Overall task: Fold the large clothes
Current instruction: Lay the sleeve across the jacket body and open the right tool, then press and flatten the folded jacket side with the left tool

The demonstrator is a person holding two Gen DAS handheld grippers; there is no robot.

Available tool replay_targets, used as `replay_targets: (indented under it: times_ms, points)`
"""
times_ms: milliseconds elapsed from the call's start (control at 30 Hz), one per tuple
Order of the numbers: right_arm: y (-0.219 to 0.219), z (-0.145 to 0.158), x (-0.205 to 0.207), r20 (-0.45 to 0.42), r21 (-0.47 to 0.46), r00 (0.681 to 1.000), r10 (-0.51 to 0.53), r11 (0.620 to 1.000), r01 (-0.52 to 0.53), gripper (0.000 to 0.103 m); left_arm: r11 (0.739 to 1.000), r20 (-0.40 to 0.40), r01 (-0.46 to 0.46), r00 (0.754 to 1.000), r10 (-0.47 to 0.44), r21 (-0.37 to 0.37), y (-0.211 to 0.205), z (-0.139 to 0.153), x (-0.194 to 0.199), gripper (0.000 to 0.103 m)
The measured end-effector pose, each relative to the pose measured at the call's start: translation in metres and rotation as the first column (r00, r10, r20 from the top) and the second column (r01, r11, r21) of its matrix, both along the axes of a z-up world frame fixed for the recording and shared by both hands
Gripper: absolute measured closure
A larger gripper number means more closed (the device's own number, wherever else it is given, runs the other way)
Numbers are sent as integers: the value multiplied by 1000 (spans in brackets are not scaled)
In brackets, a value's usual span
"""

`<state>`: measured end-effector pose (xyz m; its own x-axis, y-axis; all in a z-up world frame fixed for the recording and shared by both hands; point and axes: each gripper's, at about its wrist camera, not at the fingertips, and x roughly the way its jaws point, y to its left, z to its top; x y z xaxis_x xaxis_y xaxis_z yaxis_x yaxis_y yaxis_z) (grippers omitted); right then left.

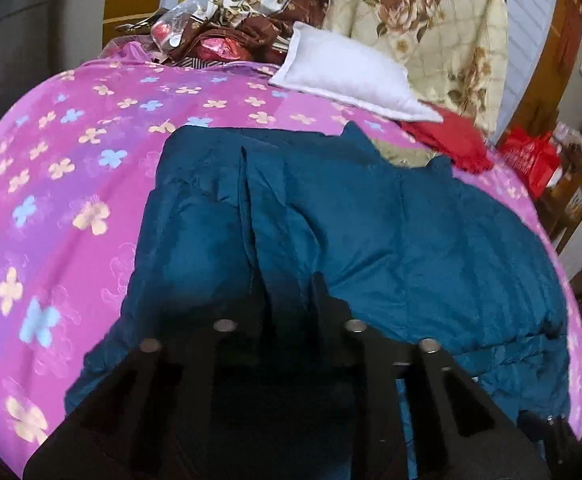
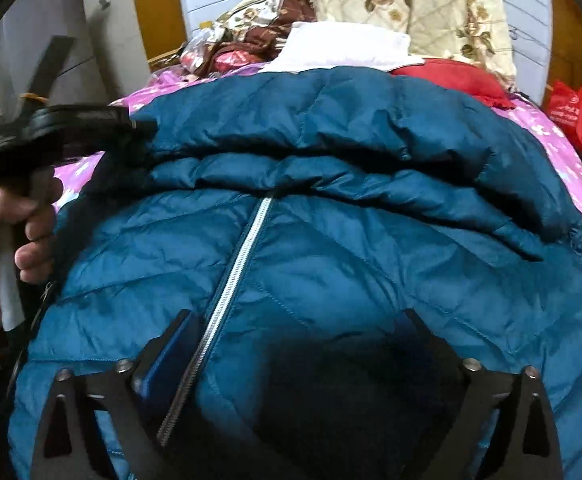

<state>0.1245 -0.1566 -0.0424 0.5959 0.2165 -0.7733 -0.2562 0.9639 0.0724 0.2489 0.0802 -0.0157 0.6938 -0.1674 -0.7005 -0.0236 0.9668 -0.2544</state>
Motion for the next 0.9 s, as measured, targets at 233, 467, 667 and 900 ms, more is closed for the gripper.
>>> replay_targets:
  times_ms: [233,467,667,900]
  points:
    - [6,-2,4,-9,-26,1000,6,1000,-6,0,996,37,-86,996,87,-39,21,22,-31,91]
    - [-6,12,6,18,45,1000,-10,999,9,3,987,-21,-158,987,159,13,24,15,-28,69]
    - [-100,83,25,249,173,929,-275,956,237,3,967,270,-245,938,218,72,13,63,-54,37]
    - [-147,41,119,58,151,954,-294,947,283,7,968,-42,-88,994,101,236,-15,-8,2,52]
